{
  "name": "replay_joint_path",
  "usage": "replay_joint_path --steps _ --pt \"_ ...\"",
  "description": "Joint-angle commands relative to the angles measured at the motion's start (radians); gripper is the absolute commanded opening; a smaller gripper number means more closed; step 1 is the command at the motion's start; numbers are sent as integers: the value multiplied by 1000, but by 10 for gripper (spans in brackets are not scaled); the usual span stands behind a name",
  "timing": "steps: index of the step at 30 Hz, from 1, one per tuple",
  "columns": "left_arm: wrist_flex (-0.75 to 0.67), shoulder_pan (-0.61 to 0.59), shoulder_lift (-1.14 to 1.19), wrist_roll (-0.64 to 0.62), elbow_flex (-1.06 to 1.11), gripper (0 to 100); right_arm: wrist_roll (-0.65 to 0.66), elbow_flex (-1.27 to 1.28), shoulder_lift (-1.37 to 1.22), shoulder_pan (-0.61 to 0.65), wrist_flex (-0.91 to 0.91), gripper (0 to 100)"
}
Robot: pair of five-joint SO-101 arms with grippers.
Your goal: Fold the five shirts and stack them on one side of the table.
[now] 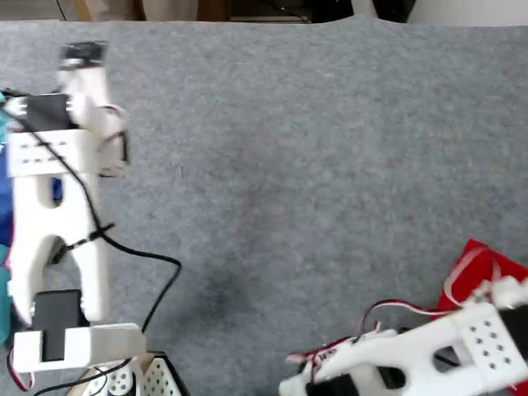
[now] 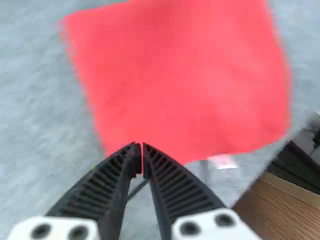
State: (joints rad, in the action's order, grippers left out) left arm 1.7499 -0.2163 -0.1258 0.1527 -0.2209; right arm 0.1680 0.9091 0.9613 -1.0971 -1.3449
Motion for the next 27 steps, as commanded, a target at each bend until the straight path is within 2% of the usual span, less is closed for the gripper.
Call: replay_joint_path --steps 1,4,8,12,16,20,27 --pt "0 -183 -53 35 -84 20 -100 -85 85 268 -121 5" --pt "-2 -347 -47 55 -78 20 -173 -85 117 539 -164 8" --pt "-29 -539 12 83 -78 21 -341 -114 73 914 -130 8" --pt "-94 -677 91 118 -137 22 -434 -211 -64 1167 -68 9" --pt "-107 -792 194 94 -218 132 -462 -381 -286 1274 -60 9" --pt "-158 -867 332 77 -344 158 -468 -570 -510 1290 -61 7" --pt "-166 -876 653 72 -554 167 -466 -868 -819 1323 -104 6"
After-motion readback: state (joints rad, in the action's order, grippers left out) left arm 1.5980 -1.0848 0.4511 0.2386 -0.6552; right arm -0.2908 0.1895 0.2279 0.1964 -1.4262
